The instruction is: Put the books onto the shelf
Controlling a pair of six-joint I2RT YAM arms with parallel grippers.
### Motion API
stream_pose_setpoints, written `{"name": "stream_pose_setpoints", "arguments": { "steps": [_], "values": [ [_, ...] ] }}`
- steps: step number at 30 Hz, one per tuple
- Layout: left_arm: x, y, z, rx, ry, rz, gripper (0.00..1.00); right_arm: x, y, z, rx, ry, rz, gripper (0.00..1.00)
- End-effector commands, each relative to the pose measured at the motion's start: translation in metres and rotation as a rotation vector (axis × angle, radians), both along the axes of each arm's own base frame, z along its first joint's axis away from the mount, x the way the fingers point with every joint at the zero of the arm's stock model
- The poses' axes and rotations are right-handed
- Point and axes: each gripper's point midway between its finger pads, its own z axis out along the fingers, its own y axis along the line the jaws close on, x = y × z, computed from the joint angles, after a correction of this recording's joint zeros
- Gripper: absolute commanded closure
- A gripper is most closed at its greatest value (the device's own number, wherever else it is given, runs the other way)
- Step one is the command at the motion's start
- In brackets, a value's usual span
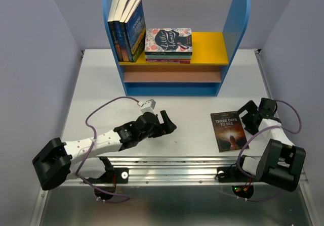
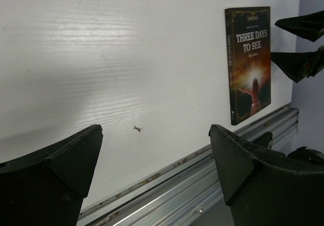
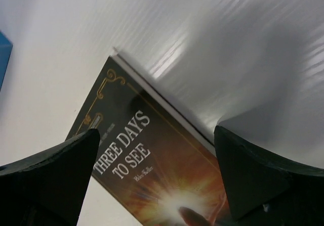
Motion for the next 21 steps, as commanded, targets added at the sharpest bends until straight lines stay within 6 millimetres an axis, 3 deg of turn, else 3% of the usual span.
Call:
{"name": "stream_pose_setpoints", "arguments": {
  "steps": [1,8,13,21],
  "values": [
    [0.010,-0.020,0.018,-0.052,-0.035,0.011,0.01,0.005,0.031,0.011,0.112,-0.114,0.118,0.00],
    [0.012,-0.029,0.006,-0.030,-0.023,0.012,0.01,-0.010,0.071,0.013,0.210,-0.161,0.237,0.00],
    [0.010,-0.031,-0.009,-0.019,-0.003,0.010,0.01,-0.017,0.128,0.017,0.311,-0.191,0.352,0.00],
    [0.006,-0.040,-0.049,0.046,0.073,-0.019,0.01,-0.031,0.169,0.027,0.432,-0.212,0.346,0.00]
  ]
}}
